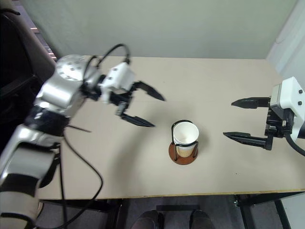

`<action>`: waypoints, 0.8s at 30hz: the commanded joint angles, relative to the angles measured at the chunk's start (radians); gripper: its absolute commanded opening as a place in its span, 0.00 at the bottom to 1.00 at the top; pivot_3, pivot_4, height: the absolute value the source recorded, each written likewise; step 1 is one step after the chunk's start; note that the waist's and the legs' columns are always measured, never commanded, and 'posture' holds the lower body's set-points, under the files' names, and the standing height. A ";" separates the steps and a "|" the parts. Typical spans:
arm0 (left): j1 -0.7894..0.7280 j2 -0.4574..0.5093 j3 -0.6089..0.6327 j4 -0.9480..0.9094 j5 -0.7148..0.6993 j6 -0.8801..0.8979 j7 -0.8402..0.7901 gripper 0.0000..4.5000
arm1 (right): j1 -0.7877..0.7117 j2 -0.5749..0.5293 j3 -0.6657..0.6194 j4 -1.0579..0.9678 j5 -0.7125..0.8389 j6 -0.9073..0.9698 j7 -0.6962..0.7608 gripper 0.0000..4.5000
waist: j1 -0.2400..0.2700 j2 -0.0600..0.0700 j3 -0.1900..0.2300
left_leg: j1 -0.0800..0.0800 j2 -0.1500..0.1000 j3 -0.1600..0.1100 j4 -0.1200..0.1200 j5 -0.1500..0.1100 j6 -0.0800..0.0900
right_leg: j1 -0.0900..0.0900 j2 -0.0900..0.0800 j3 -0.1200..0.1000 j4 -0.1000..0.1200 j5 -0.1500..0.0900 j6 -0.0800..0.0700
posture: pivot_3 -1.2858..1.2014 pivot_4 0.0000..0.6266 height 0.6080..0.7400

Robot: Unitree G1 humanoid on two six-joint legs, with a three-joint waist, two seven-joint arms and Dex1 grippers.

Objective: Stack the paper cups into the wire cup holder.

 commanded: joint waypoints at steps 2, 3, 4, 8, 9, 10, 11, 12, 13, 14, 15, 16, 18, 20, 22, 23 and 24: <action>0.233 0.184 0.242 -0.116 -0.117 0.166 -0.030 0.99 | -0.013 -0.055 -0.009 0.196 -0.071 -0.099 0.117 1.00 | 0.000 0.000 0.000 | 0.000 0.000 0.000 0.000 0.000 0.000 | -0.001 -0.001 0.001 -0.001 0.000 -0.001 | 0.52 0.24 1.00; 0.288 0.214 0.280 -0.127 -0.122 0.174 -0.034 0.99 | -0.019 -0.065 -0.008 0.239 -0.077 -0.110 0.141 1.00 | 0.004 0.000 0.000 | 0.000 0.000 0.000 0.000 0.000 0.000 | -0.001 0.000 0.001 -0.001 -0.001 -0.001 | 0.52 0.24 1.00; 0.331 0.233 0.312 -0.137 -0.124 0.179 -0.035 0.99 | -0.028 -0.073 -0.005 0.273 -0.084 -0.122 0.162 1.00 | 0.009 0.000 0.000 | 0.000 0.000 -0.001 0.000 0.000 0.000 | -0.001 -0.001 0.000 -0.001 -0.001 -0.002 | 0.52 0.24 1.00; 0.423 0.253 0.387 -0.184 -0.119 0.202 -0.011 0.99 | -0.089 -0.084 0.054 0.363 -0.113 -0.164 0.221 1.00 | 0.025 0.000 0.000 | 0.001 -0.001 -0.002 0.000 -0.001 0.001 | 0.001 -0.002 0.000 0.003 -0.005 -0.011 | 0.52 0.24 1.00; 0.435 0.251 0.401 -0.203 -0.124 0.211 -0.005 0.99 | -0.109 -0.078 0.074 0.374 -0.119 -0.169 0.230 1.00 | 0.024 0.000 0.000 | 0.002 -0.001 -0.002 0.000 -0.001 0.003 | 0.001 -0.002 -0.001 0.005 -0.007 -0.015 | 0.52 0.24 1.00; 0.444 0.248 0.413 -0.220 -0.126 0.220 0.001 0.99 | -0.129 -0.071 0.093 0.386 -0.126 -0.175 0.238 1.00 | 0.022 0.000 0.000 | 0.003 -0.001 -0.002 0.000 -0.004 0.008 | 0.001 -0.002 -0.001 0.007 -0.007 -0.018 | 0.52 0.24 1.00; 0.451 0.245 0.420 -0.234 -0.126 0.228 0.006 0.99 | -0.148 -0.065 0.110 0.397 -0.134 -0.180 0.243 1.00 | 0.021 0.000 0.000 | 0.004 0.000 -0.002 0.000 -0.005 0.010 | 0.001 -0.002 -0.001 0.008 -0.006 -0.019 | 0.52 0.24 1.00; 0.459 0.244 0.429 -0.245 -0.128 0.234 0.012 0.99 | -0.166 -0.057 0.128 0.406 -0.140 -0.185 0.246 1.00 | 0.017 0.000 0.000 | 0.004 0.000 -0.002 0.000 -0.005 0.009 | 0.000 -0.002 -0.002 0.009 -0.006 -0.019 | 0.52 0.24 1.00; 0.469 0.243 0.437 -0.255 -0.127 0.240 0.017 0.99 | -0.184 -0.050 0.145 0.413 -0.147 -0.189 0.248 1.00 | 0.013 0.000 0.000 | 0.005 0.000 -0.002 0.000 -0.005 0.009 | 0.000 -0.002 -0.002 0.011 -0.006 -0.020 | 0.52 0.24 1.00; 0.478 0.243 0.445 -0.263 -0.124 0.243 0.023 0.99 | -0.199 -0.045 0.160 0.420 -0.153 -0.192 0.249 1.00 | 0.009 0.000 0.000 | 0.006 0.000 -0.002 0.000 -0.005 0.009 | 0.000 -0.002 -0.002 0.013 -0.006 -0.020 | 0.52 0.24 1.00; 0.489 0.241 0.453 -0.273 -0.122 0.246 0.029 0.99 | -0.210 -0.039 0.172 0.426 -0.160 -0.195 0.250 1.00 | 0.006 0.000 0.000 | 0.006 0.000 -0.002 -0.001 -0.005 0.008 | 0.000 -0.002 -0.002 0.015 -0.006 -0.020 | 0.52 0.24 1.00; 0.499 0.240 0.461 -0.281 -0.122 0.249 0.033 0.99 | -0.218 -0.034 0.180 0.431 -0.165 -0.198 0.253 1.00 | 0.002 0.000 0.000 | 0.007 0.000 -0.002 -0.002 -0.005 0.008 | 0.000 -0.002 -0.002 0.016 -0.006 -0.022 | 0.52 0.24 1.00; 0.528 0.241 0.481 -0.302 -0.124 0.256 0.043 0.99 | -0.230 -0.025 0.193 0.442 -0.172 -0.198 0.256 1.00 | -0.001 0.000 0.000 | 0.009 0.000 -0.002 -0.005 -0.004 0.006 | 0.000 -0.002 -0.002 0.016 -0.007 -0.024 | 0.52 0.24 1.00; 0.554 0.242 0.500 -0.317 -0.124 0.260 0.051 0.99 | -0.247 -0.017 0.202 0.452 -0.175 -0.191 0.256 1.00 | -0.003 0.000 0.000 | 0.011 0.000 -0.002 -0.008 -0.002 0.005 | 0.000 -0.002 -0.001 0.017 -0.007 -0.026 | 0.52 0.24 1.00; 0.578 0.241 0.518 -0.330 -0.124 0.265 0.063 0.99 | -0.270 -0.009 0.220 0.461 -0.185 -0.184 0.249 1.00 | -0.004 0.000 0.000 | 0.012 0.000 -0.002 -0.010 -0.002 0.004 | 0.000 -0.002 -0.001 0.017 -0.007 -0.026 | 0.52 0.24 1.00; 0.588 0.240 0.525 -0.336 -0.123 0.265 0.067 0.99 | -0.280 -0.005 0.226 0.464 -0.188 -0.182 0.247 1.00 | -0.004 0.000 0.000 | 0.012 0.001 -0.002 -0.011 -0.002 0.004 | 0.000 -0.002 -0.001 0.017 -0.008 -0.027 | 0.52 0.24 1.00; 0.597 0.239 0.531 -0.343 -0.124 0.266 0.071 0.99 | -0.286 -0.002 0.230 0.465 -0.190 -0.181 0.247 1.00 | -0.004 0.000 0.000 | 0.012 0.001 -0.002 -0.012 -0.001 0.003 | 0.000 -0.002 -0.002 0.017 -0.008 -0.027 | 0.52 0.24 1.00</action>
